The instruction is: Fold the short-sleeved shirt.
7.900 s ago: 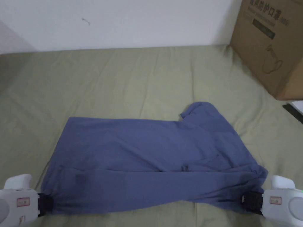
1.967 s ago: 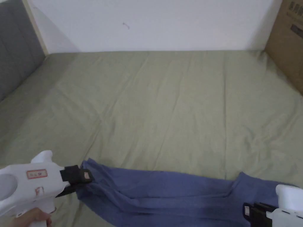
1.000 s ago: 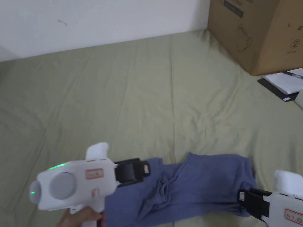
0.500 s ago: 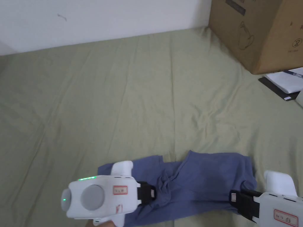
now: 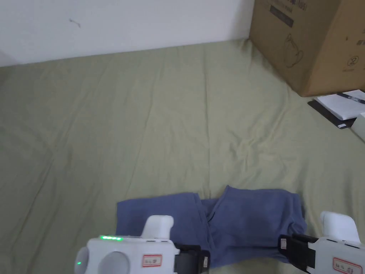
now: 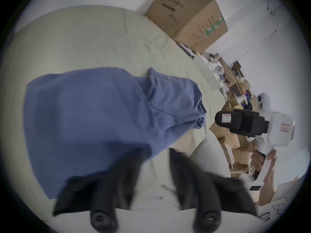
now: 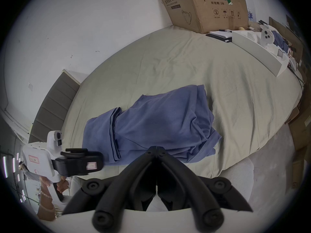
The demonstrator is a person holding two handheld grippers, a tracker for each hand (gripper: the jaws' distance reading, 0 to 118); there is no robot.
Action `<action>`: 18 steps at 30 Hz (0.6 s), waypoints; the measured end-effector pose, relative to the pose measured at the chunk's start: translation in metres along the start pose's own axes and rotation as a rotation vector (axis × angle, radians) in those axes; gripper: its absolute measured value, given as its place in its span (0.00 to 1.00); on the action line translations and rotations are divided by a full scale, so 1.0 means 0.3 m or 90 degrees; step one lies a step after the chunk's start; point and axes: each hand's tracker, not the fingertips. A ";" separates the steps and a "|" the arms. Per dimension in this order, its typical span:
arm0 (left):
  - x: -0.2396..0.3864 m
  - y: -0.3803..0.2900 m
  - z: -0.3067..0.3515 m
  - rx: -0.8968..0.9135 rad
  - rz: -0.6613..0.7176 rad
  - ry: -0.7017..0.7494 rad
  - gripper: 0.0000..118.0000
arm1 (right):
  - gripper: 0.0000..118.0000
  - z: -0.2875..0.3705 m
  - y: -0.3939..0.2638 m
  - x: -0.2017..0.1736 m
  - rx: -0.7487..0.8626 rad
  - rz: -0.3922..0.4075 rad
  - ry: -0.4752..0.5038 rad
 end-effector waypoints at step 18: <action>-0.561 -0.125 0.158 0.163 0.357 -0.186 0.98 | 0.00 -0.061 0.002 -0.227 -0.039 0.109 -0.004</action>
